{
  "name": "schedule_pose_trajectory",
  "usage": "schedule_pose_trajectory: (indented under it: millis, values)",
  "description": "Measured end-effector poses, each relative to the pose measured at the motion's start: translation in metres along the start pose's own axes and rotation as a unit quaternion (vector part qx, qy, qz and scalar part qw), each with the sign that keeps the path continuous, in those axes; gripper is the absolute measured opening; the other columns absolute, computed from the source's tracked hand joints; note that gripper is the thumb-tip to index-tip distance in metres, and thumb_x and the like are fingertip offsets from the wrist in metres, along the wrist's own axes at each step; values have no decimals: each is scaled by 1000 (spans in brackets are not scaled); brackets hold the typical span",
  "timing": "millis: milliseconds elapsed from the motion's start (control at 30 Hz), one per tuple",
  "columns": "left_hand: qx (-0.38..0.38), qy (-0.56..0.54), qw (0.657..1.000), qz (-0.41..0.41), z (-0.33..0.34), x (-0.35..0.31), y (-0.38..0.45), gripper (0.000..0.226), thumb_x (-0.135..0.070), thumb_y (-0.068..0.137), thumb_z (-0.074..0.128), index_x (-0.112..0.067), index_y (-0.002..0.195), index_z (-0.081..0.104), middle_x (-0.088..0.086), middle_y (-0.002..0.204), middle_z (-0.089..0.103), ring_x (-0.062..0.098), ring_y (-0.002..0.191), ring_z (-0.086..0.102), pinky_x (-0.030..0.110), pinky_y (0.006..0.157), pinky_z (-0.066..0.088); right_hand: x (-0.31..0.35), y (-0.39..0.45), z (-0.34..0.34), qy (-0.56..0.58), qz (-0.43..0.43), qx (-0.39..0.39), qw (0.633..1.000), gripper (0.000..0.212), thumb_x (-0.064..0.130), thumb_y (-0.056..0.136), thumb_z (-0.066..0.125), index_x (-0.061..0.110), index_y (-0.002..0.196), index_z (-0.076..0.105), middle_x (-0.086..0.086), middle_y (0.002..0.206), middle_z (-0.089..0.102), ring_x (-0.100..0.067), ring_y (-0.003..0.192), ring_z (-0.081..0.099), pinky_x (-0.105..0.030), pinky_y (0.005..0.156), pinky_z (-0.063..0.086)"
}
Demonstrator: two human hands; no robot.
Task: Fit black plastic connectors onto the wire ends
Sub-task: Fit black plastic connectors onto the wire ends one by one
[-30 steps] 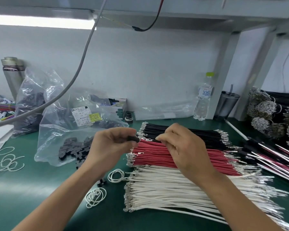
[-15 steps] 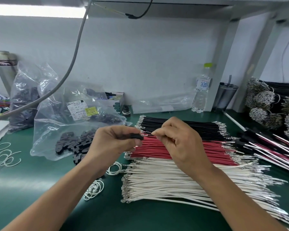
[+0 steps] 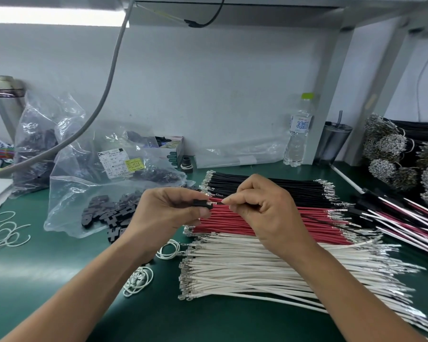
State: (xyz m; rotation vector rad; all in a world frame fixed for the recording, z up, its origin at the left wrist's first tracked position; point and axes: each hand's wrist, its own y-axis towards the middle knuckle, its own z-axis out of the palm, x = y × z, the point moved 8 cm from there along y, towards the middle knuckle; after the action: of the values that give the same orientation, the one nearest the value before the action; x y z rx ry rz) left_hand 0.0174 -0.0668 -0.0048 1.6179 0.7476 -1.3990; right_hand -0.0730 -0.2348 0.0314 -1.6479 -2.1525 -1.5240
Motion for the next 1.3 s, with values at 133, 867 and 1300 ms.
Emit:
schedule_pose_trajectory:
  millis: [133,867,1300]
  values:
    - [4,41,999,27,-3,-3,1,26,-11,63,85,-16,89,84,9,85,80,18,73,77,20,68,60,-8,-3,8,32,33,3,999,19,6,86,76,21,96,82,9,84,60,-14,82,62,-19,73,50]
    - [9,77,996,34,5,1,1,21,-5,73,83,-10,93,81,11,79,79,17,66,75,22,61,61,5,-4,14,-113,-14,24,993,9,19,90,73,14,96,79,10,86,60,-5,78,58,-27,73,52]
    - [-6,134,990,52,5,2,6,15,-14,83,83,-24,94,81,3,78,79,32,73,75,38,68,61,17,0,10,-250,-80,-33,964,8,22,91,74,17,96,77,9,85,59,-9,80,54,-21,64,43]
